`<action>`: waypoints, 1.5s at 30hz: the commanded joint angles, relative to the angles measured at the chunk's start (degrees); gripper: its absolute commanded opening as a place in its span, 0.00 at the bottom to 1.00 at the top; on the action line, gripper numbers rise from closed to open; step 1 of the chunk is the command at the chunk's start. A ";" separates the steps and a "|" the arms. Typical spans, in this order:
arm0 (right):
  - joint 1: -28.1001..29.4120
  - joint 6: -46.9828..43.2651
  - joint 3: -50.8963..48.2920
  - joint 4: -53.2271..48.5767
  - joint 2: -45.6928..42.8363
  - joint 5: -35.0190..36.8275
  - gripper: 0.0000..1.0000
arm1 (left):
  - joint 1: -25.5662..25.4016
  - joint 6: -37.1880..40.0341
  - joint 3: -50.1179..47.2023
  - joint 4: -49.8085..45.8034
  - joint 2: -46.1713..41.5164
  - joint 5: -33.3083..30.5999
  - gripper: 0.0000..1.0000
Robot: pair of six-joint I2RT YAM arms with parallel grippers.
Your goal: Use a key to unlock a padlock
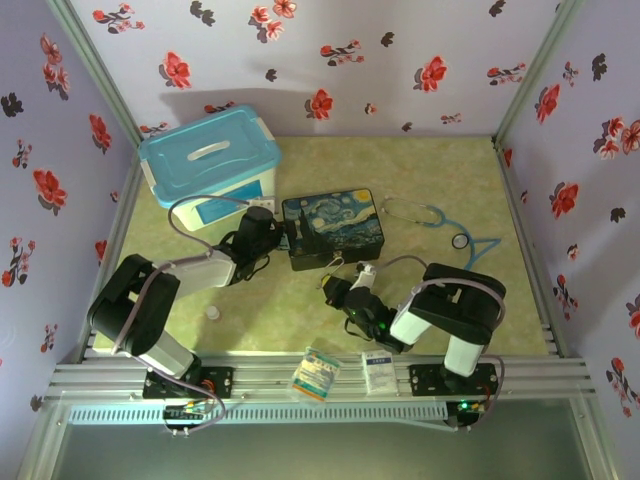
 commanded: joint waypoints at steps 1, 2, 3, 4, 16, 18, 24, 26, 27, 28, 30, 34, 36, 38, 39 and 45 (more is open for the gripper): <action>-1.32 0.51 -2.03 11.72 2.86 8.96 0.00 | 0.97 0.51 -2.96 -11.77 3.73 -2.08 0.32; -2.06 0.83 -2.03 11.61 3.16 8.23 0.00 | 0.97 0.55 -3.05 -11.68 3.78 -2.07 0.32; -2.70 1.08 -2.06 11.79 3.39 7.45 0.00 | 0.97 0.54 -3.07 -11.64 3.96 -2.06 0.32; -2.94 0.60 -1.97 11.84 3.04 6.61 0.00 | 0.97 0.52 -3.08 -11.55 4.03 -2.10 0.32; -2.06 -4.74 1.28 11.79 2.36 7.95 0.00 | 1.32 -2.14 -2.46 -9.80 1.54 -0.10 0.35; -1.13 -5.64 2.16 11.70 2.59 8.69 0.00 | 1.23 -3.85 -1.66 -9.14 -0.77 1.91 0.39; 0.37 -4.25 2.34 11.70 4.77 9.83 0.00 | 0.50 -10.25 -0.62 -4.07 -3.98 5.42 0.60; 0.60 -2.98 2.07 11.78 5.67 10.11 0.00 | 0.01 -10.70 0.47 -3.87 -2.75 5.48 0.68; 0.69 -2.61 1.96 11.79 6.01 10.06 0.00 | -0.08 -10.69 1.47 -4.71 -1.41 5.61 0.69; 0.87 -2.55 2.01 11.79 6.31 9.86 0.00 | -0.29 -10.67 2.29 -5.69 -0.09 5.65 0.70; 1.22 -2.35 1.77 11.77 6.76 9.98 0.00 | -0.76 -10.57 2.65 -5.08 2.38 5.59 0.72; 1.48 0.12 1.22 11.79 8.12 10.72 0.00 | -1.78 -9.69 2.54 -5.53 6.81 4.36 0.67; 1.32 1.60 0.91 11.79 9.06 11.99 0.00 | -2.27 -9.09 1.77 -6.93 7.85 2.01 0.56; 0.70 2.85 0.51 11.78 9.46 12.33 0.00 | -2.20 -9.18 -0.11 -6.88 8.83 0.21 0.43; 0.36 2.68 0.28 11.80 9.38 12.28 0.00 | -2.12 -9.14 -1.07 -6.89 9.27 -0.51 0.39; -0.48 5.17 -1.30 11.85 9.34 12.99 0.00 | -1.68 -10.26 -5.96 -3.65 12.23 -1.58 0.33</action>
